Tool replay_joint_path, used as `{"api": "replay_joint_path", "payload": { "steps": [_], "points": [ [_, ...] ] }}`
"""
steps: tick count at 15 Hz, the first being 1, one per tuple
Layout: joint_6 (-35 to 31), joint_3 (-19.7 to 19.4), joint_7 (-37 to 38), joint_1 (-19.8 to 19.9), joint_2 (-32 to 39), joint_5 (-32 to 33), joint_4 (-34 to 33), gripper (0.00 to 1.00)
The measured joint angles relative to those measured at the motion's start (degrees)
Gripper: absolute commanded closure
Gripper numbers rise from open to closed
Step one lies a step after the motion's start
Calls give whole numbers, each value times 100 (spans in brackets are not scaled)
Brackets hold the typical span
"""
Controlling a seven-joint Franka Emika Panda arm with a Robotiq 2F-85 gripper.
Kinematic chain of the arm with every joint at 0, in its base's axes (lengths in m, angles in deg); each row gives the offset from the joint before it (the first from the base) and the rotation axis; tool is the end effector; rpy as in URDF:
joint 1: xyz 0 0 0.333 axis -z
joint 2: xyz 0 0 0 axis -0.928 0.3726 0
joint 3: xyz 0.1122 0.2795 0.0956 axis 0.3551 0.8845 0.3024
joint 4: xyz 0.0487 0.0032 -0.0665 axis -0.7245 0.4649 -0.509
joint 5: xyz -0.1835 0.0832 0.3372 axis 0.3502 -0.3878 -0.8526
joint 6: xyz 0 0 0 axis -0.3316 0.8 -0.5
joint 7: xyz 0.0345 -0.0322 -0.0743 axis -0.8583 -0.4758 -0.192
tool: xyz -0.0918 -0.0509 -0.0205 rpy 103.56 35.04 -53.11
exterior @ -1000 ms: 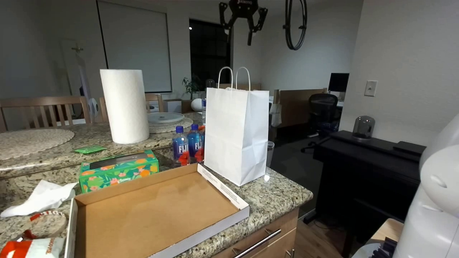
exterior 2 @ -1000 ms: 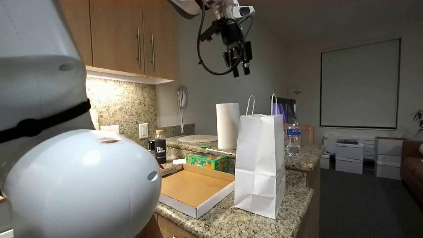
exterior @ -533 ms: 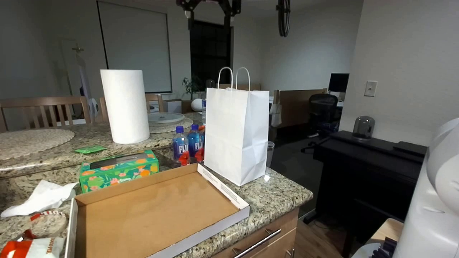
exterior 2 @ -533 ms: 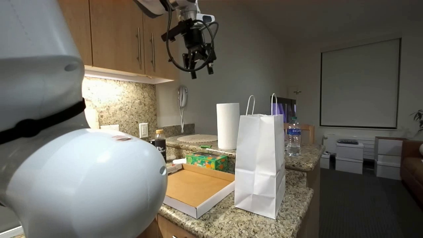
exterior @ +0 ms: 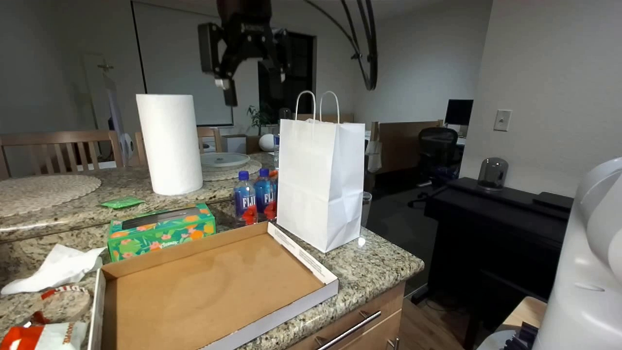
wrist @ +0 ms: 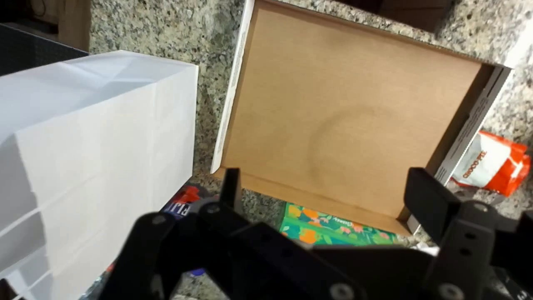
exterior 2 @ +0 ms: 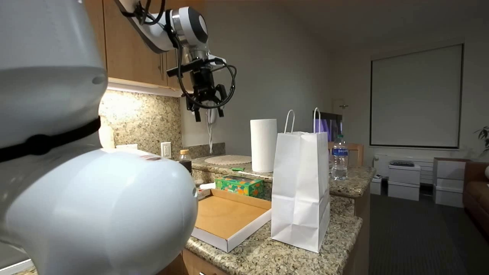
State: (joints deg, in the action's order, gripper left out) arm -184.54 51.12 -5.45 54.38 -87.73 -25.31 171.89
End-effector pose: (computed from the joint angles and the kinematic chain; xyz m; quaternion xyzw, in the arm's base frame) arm 0.4006 0.2677 0.5983 0.9886 0.1252 0.0465 0.0697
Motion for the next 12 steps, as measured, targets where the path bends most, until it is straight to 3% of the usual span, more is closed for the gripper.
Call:
{"api": "replay_joint_path", "payload": {
  "steps": [6,12],
  "points": [
    [-2101,-53,-139,-70,508,-530,1085,0],
    [-2496,-140,-661,-75,1083,-1309,1571,0]
  ]
}}
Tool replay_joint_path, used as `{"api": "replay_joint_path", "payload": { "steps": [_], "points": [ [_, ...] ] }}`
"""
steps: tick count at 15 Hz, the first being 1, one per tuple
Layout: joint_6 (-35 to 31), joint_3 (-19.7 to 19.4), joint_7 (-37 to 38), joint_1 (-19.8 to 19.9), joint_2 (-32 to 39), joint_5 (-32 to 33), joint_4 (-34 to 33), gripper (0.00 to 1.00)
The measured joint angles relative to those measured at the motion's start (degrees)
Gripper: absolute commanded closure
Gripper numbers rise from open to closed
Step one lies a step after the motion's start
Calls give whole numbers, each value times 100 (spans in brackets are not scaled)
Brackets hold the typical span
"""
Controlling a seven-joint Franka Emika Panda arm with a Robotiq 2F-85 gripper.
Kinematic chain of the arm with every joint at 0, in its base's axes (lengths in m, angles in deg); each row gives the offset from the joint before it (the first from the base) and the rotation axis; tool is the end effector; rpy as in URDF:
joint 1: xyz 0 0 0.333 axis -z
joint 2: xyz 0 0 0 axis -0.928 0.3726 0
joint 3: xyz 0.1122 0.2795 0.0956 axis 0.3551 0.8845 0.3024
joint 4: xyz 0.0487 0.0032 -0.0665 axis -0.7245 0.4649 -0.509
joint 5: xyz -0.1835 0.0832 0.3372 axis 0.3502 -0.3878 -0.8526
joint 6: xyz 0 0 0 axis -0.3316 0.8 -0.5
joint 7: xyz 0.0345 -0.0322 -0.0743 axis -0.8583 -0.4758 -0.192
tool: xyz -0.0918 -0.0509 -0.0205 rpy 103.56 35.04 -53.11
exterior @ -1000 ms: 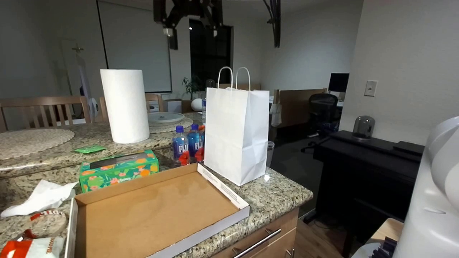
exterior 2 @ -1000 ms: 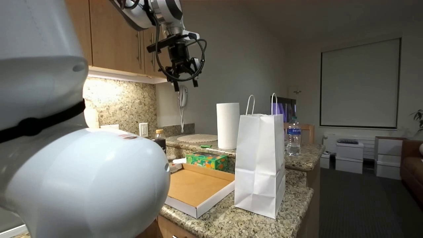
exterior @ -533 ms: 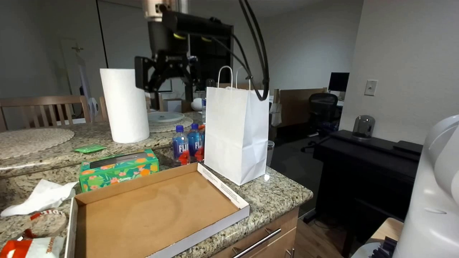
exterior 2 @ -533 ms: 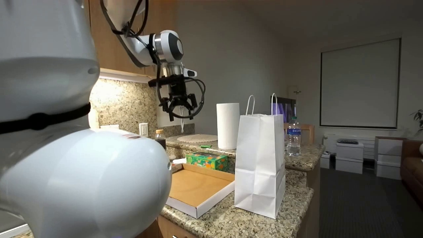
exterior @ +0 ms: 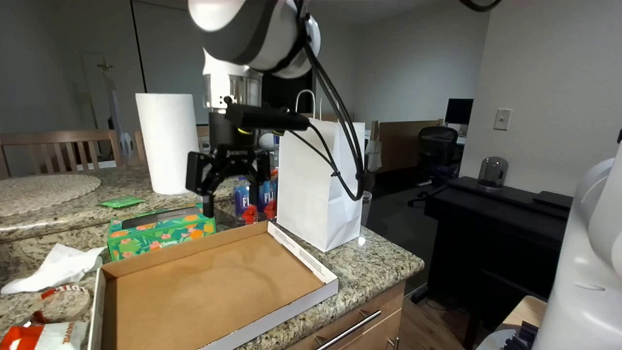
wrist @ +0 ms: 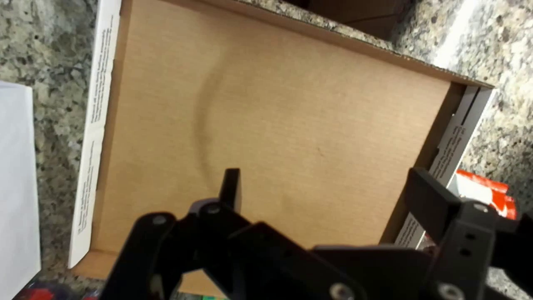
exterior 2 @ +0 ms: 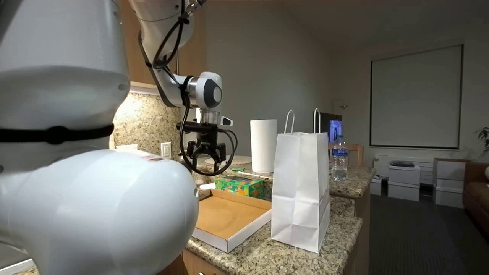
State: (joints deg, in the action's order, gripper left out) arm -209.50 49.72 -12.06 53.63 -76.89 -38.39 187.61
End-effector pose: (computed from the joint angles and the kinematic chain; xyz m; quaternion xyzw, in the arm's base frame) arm 0.4351 0.2805 0.4162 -0.9891 -0.1382 0.0147 0.0488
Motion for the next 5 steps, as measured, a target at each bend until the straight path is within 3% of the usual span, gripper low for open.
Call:
{"api": "replay_joint_path", "payload": {
  "steps": [5],
  "points": [
    [-1,-100,-446,0,330,-298,161,0]
  ]
}}
